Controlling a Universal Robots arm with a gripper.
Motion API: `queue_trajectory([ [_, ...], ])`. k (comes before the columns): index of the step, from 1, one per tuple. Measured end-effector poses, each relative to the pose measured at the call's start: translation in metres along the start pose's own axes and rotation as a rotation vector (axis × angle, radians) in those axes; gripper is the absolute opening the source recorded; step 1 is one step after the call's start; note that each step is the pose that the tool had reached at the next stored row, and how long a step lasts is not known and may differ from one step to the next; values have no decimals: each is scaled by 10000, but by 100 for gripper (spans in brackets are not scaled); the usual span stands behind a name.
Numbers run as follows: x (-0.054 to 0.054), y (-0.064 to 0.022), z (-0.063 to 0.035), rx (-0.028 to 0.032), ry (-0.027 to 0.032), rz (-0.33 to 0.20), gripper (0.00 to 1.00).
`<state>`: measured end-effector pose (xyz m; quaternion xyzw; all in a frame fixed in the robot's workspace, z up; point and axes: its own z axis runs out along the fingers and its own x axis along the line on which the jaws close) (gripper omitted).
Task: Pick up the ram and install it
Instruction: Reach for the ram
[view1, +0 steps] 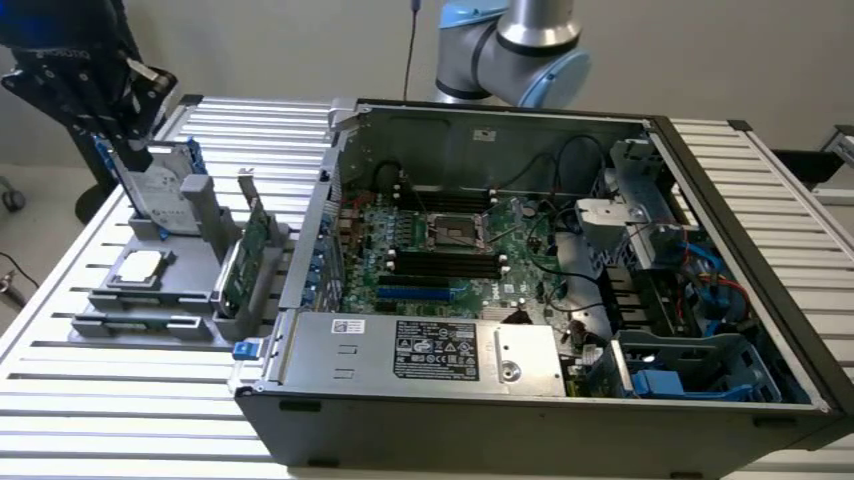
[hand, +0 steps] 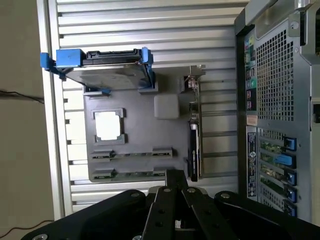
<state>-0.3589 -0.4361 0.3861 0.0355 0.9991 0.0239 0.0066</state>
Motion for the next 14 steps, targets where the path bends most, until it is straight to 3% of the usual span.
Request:
queue_trajectory([
  [14,608,-130,16,6,54,2,11],
])
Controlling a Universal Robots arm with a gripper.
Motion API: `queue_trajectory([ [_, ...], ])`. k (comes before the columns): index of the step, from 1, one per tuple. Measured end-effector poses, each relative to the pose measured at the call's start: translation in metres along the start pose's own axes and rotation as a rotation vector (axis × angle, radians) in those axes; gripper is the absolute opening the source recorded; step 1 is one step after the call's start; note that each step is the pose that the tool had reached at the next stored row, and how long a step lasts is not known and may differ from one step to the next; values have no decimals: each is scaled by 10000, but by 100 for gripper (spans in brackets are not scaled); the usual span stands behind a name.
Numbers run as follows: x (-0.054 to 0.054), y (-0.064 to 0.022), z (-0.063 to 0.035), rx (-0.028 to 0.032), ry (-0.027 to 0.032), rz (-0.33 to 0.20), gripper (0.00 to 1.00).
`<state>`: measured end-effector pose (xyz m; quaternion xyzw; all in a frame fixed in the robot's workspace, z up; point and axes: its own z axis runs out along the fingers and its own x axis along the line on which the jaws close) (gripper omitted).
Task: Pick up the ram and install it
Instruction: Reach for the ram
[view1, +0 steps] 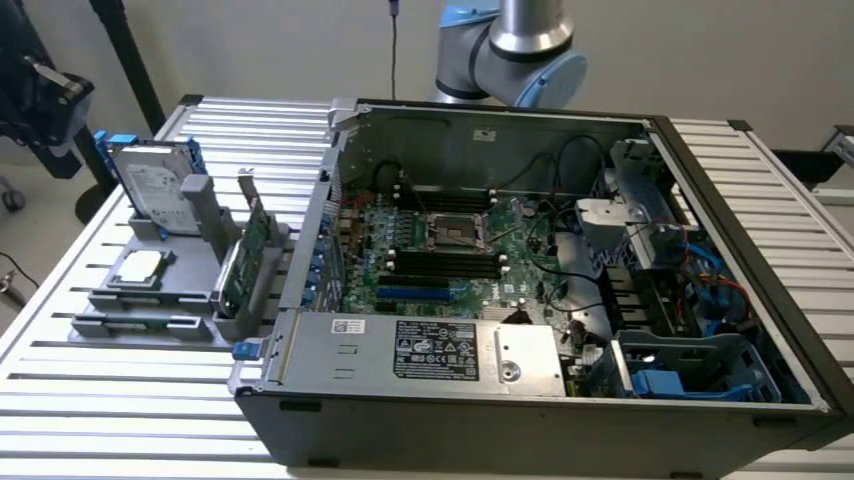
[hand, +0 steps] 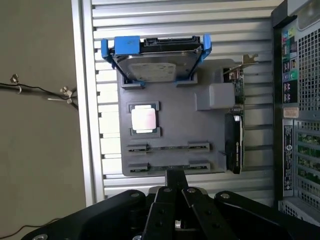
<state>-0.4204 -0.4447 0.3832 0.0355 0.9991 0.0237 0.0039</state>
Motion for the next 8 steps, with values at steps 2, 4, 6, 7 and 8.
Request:
queue_trajectory([
  [2,24,-22,10,0,0,-1,11],
  [4,29,-47,19,1,0,1,11],
  [6,27,-74,28,2,1,0,11],
  [7,26,-90,36,2,1,-1,11],
  [8,24,-104,45,2,1,-5,11],
])
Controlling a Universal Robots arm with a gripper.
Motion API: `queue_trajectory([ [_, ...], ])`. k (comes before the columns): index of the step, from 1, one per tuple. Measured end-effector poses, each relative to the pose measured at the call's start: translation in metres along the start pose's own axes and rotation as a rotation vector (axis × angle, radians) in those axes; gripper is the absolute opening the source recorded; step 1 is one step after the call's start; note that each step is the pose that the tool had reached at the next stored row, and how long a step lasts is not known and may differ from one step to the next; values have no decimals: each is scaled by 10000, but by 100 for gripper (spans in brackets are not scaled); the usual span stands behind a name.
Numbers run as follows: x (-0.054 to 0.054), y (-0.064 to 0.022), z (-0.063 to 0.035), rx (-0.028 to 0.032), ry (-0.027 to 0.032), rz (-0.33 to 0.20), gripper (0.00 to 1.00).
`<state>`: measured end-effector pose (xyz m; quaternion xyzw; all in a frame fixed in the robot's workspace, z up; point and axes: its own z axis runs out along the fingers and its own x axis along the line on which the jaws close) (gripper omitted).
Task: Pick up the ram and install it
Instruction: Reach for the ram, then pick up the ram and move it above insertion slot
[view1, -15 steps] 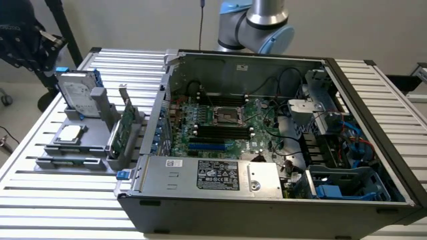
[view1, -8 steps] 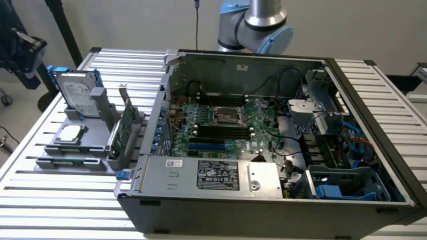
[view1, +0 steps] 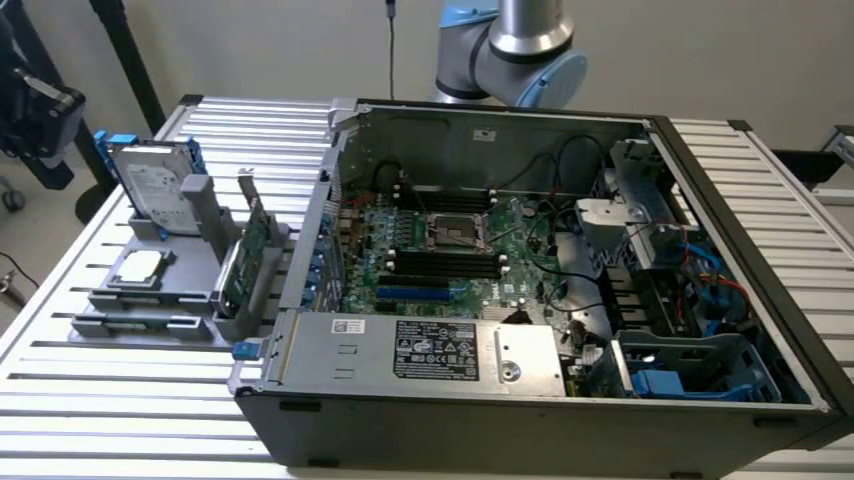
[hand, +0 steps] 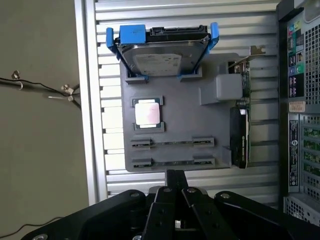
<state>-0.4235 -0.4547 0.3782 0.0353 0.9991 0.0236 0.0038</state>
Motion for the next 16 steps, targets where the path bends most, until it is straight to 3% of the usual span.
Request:
queue_trajectory([
  [7,-65,-34,78,24,89,-92,11],
  [16,-72,-67,122,26,101,-135,11],
])
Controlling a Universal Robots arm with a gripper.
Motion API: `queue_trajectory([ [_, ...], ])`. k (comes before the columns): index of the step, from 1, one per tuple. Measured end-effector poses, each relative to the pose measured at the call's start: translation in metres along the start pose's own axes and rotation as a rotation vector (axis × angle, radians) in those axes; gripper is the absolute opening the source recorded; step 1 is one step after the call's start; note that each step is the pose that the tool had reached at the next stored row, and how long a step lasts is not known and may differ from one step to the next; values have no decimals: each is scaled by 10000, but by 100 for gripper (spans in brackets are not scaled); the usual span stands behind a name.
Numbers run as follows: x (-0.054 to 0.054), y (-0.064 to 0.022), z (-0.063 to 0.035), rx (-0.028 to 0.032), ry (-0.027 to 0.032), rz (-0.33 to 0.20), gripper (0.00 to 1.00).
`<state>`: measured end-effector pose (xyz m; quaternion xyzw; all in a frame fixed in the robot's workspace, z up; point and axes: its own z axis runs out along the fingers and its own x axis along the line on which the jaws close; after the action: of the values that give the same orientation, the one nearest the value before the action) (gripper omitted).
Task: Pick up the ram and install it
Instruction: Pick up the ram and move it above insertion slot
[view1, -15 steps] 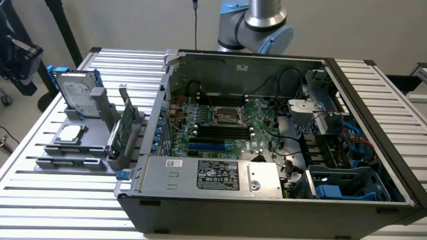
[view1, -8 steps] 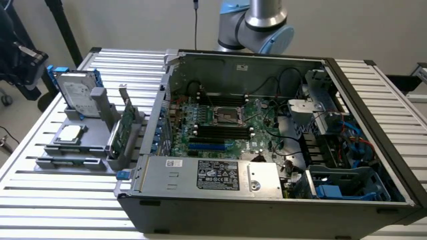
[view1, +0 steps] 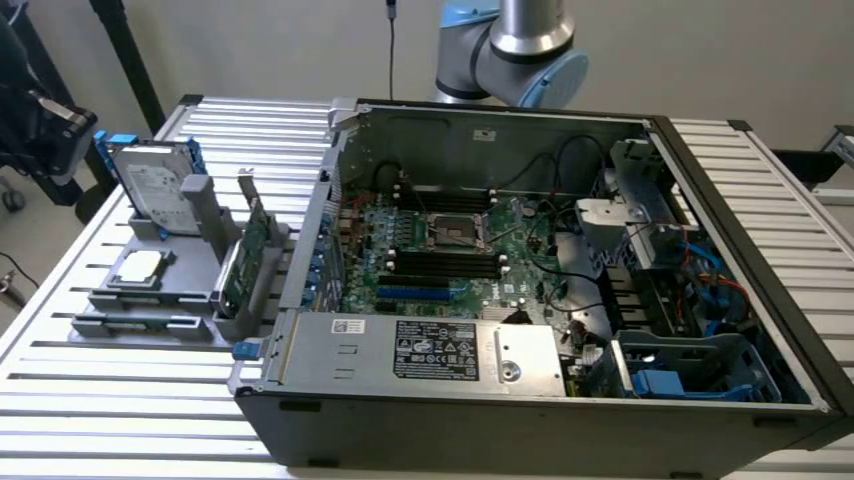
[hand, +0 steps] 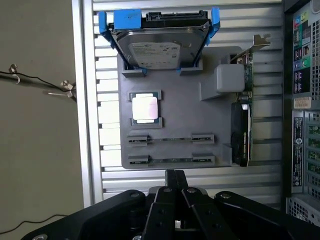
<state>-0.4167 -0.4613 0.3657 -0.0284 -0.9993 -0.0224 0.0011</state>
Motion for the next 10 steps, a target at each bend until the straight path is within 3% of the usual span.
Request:
queue_trajectory([
  [10,0,0,2,0,-7,-4,11],
])
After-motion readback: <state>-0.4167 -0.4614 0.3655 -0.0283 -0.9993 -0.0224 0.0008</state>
